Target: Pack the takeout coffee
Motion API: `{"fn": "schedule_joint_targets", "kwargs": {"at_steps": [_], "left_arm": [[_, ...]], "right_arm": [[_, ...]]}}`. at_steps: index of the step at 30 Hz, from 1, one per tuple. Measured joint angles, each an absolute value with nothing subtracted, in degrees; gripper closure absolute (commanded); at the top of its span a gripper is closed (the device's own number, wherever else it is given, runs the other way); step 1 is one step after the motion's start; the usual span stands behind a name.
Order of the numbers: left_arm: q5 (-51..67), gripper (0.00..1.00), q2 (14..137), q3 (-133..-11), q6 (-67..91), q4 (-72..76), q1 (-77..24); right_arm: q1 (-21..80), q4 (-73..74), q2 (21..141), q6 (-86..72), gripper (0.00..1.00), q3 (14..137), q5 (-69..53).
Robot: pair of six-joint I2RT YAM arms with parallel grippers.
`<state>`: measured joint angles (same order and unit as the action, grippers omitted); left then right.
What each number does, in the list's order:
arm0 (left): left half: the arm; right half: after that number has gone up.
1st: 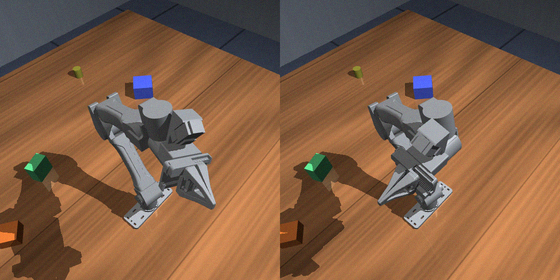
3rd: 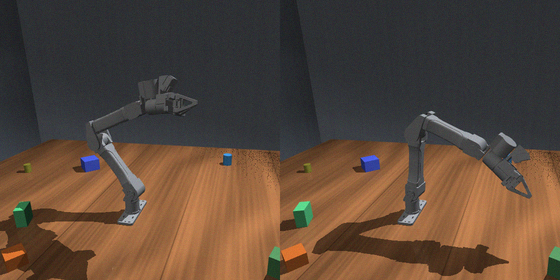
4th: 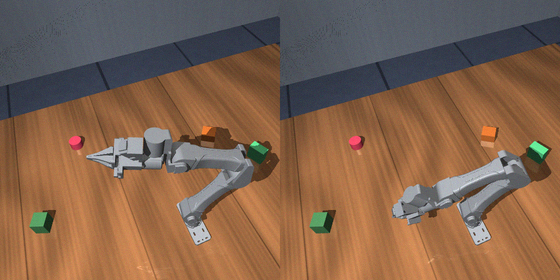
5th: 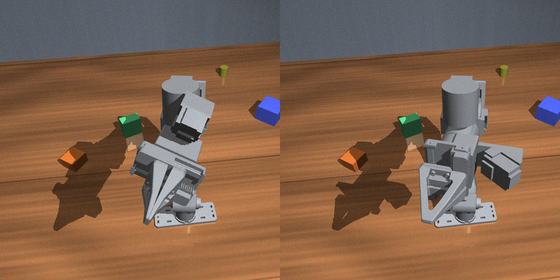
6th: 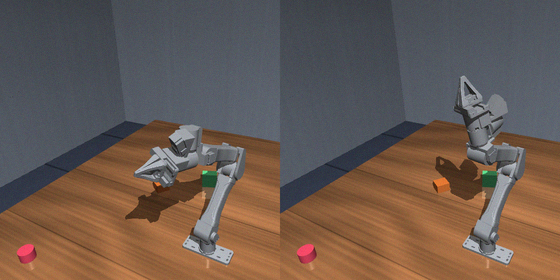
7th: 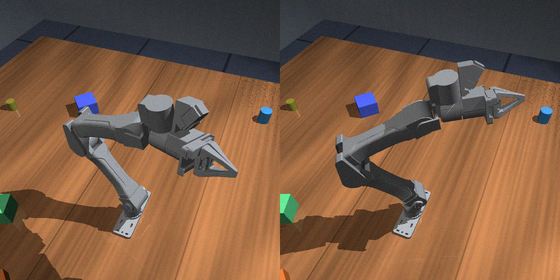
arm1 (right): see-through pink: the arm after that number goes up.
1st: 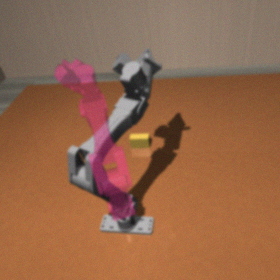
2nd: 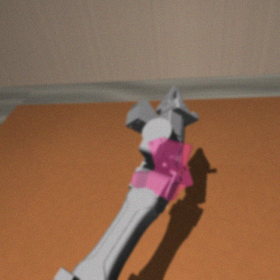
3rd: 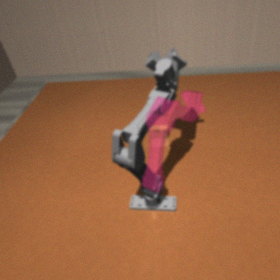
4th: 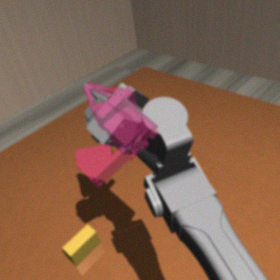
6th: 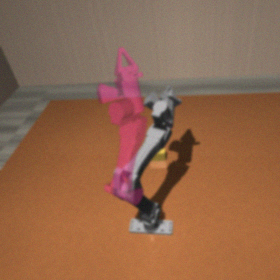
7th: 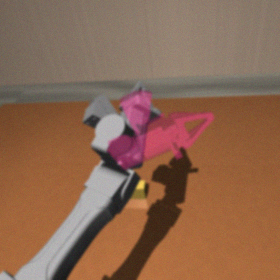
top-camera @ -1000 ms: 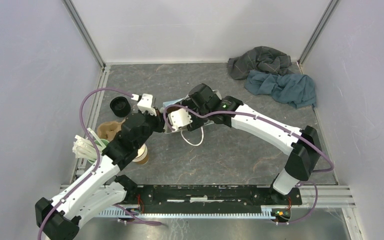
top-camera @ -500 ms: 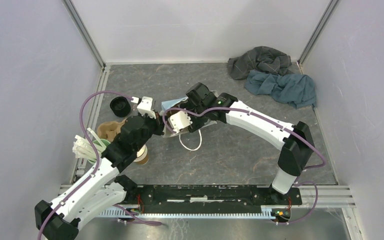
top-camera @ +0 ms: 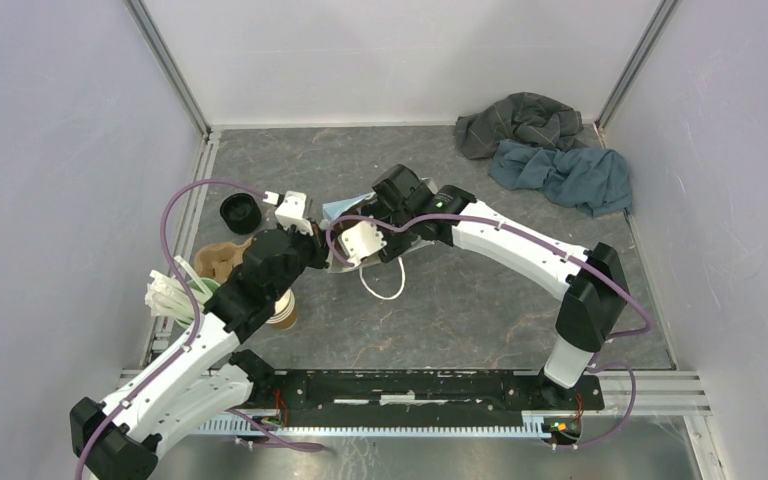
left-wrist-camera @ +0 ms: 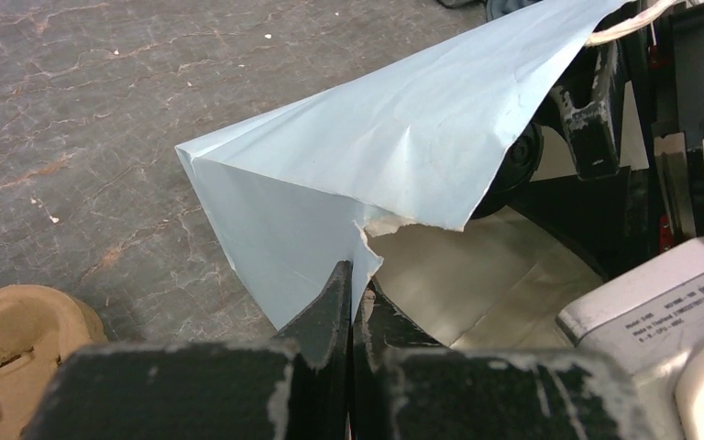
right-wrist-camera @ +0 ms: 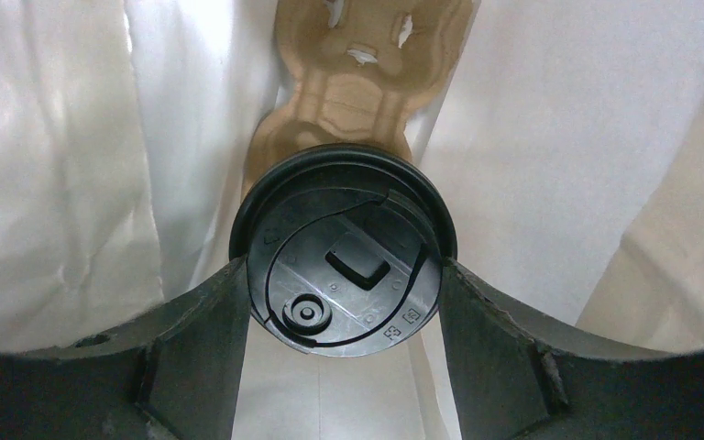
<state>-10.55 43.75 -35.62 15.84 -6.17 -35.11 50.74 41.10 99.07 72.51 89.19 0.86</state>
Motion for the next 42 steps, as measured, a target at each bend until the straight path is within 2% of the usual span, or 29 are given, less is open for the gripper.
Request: {"fn": "schedule_joint_targets", "kwargs": {"at_steps": [28,42], "left_arm": [[-10.3,0.98,46.1,-38.0,15.9,-7.8,-35.1],[-10.2,0.98,46.2,-39.1,15.9,-10.0,-35.1]], "right_arm": [[49.0,35.4,97.3,68.5,1.0,85.8,1.5],[48.3,34.9,101.0,69.2,1.0,86.5,-1.6]]}}
